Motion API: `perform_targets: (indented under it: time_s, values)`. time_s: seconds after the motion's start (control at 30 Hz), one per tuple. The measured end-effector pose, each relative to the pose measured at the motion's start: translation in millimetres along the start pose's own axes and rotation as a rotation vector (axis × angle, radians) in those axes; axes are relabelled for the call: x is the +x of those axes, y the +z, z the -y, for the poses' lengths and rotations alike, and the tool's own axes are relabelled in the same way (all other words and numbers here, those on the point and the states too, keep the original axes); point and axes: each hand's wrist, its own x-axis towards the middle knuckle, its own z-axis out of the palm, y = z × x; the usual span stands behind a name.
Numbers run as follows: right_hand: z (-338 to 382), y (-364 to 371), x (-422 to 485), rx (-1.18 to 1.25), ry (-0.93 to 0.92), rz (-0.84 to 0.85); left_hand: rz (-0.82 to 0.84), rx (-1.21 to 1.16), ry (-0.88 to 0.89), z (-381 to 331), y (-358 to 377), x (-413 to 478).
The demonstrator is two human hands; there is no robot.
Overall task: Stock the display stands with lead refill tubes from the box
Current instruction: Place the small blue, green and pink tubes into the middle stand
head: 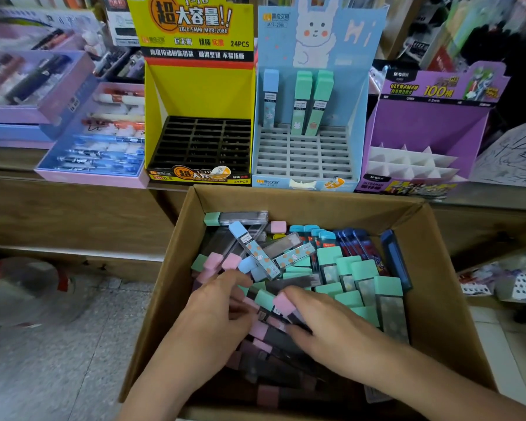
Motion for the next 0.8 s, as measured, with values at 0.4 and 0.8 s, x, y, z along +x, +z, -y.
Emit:
perform_targets:
  time_s: [0.4, 0.8]
  values:
    - [7, -26, 2, 0.651, 0.068, 0.000, -0.021, -0.321, -0.014, -7, -4, 6]
    - [24, -31, 11, 0.949, -0.165, 0.002, 0.063, -0.828, -0.055, -43, 4, 11]
